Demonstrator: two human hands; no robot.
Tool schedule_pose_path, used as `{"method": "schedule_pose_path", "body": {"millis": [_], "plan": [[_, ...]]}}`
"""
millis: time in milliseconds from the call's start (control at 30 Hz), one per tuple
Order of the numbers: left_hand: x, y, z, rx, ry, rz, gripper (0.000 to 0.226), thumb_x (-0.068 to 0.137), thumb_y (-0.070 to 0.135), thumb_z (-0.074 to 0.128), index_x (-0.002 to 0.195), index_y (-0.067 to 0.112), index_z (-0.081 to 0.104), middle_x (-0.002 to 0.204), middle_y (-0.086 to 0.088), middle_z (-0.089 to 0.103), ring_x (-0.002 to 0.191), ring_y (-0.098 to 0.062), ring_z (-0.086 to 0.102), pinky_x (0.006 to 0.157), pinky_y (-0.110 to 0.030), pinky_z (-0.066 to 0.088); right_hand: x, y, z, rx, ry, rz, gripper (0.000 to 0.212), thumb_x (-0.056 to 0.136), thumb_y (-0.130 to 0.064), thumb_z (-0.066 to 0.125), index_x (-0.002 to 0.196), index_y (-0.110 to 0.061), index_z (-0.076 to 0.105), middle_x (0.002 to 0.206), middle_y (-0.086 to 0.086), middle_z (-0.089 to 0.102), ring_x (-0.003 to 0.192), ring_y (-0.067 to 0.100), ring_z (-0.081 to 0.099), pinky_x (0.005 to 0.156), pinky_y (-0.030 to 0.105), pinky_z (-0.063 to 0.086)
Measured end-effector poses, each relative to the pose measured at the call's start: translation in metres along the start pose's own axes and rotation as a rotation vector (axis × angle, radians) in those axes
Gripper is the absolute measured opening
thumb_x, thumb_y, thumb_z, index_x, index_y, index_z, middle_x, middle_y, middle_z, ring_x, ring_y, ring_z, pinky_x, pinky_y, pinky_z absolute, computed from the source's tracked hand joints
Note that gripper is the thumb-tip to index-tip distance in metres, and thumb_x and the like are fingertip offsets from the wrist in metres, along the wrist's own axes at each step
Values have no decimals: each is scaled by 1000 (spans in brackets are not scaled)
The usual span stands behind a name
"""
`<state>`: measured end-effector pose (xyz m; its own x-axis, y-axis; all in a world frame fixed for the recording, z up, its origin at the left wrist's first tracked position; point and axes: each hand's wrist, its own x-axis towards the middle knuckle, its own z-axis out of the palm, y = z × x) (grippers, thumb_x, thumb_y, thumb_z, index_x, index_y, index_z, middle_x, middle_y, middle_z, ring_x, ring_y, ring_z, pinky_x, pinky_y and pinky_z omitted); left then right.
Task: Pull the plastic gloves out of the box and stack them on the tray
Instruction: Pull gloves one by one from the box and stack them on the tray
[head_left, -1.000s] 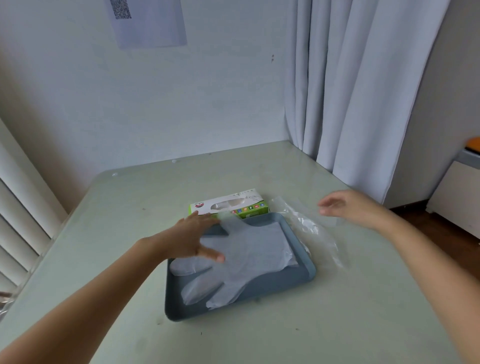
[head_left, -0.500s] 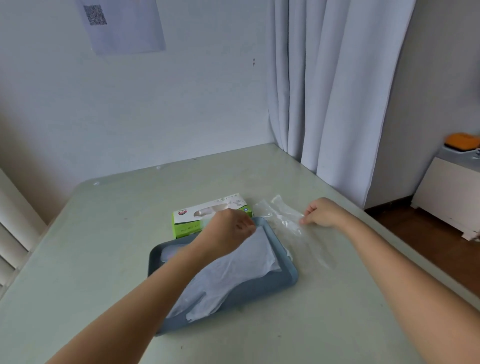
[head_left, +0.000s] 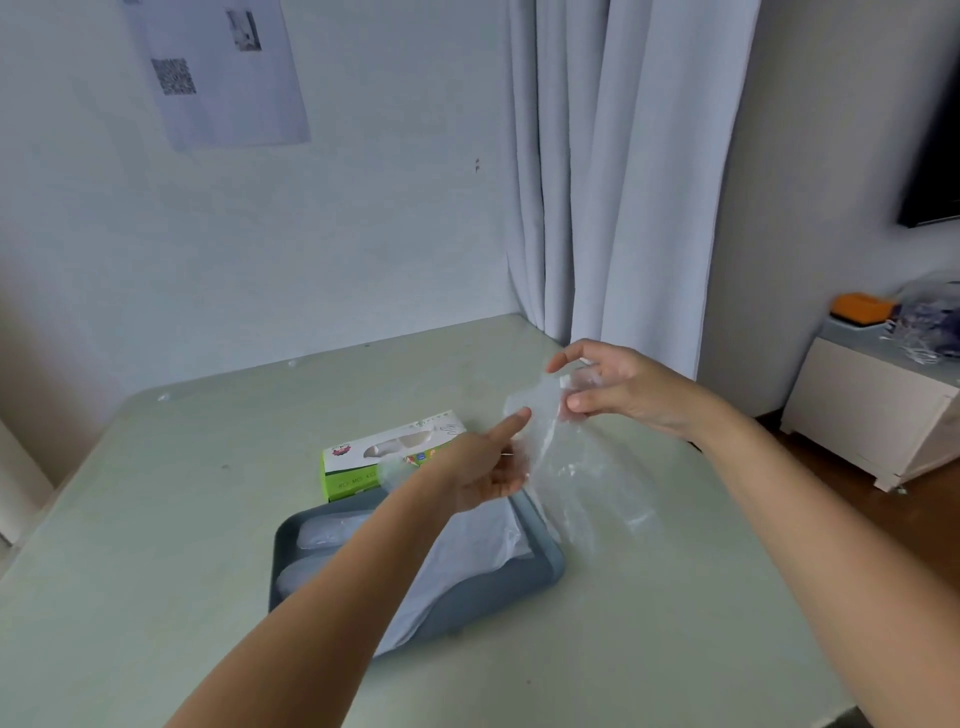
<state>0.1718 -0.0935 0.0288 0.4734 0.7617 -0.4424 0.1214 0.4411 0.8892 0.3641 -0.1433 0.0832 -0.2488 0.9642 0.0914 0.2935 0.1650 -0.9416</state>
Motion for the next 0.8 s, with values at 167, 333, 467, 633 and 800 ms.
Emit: {"method": "schedule_pose_path", "body": {"millis": [167,333,467,633,800], "plan": [[-10,2,-14,-77,-183,65,48,78,60,57,87,13,59,76,0,57,75,-14,58,103,-45,40,-4,-22,12,79,-54,-36,29,90,9,52,116,-3,53,79,13,63,82,26,65,79,31,55],[-24,6,-25,-381,-151,345,29,77,26,70,101,11,62,86,0,59,79,-10,58,92,-30,50,-14,-26,13,66,-12,-19,29,88,7,58,114,-4,53,84,16,63,85,27,70,74,25,55],[-49,22,-31,-116,10,593,8,81,13,65,78,8,60,63,3,60,51,-5,54,57,-17,50,-23,-21,6,-87,-87,175,40,84,-3,67,120,-12,54,97,10,70,90,20,69,77,22,54],[-84,38,-36,338,-24,702,8,87,9,66,79,8,65,74,-2,65,48,-11,46,49,-18,39,-18,-32,8,-163,0,157,80,55,-53,83,126,-44,47,137,-13,49,124,0,48,107,28,35],[-105,49,-43,517,-2,698,4,85,13,69,85,9,69,72,-3,70,45,-13,43,45,-17,37,-8,-60,34,-212,-81,84,50,77,-27,79,123,-27,61,121,-12,64,112,-5,57,97,17,39]]}}
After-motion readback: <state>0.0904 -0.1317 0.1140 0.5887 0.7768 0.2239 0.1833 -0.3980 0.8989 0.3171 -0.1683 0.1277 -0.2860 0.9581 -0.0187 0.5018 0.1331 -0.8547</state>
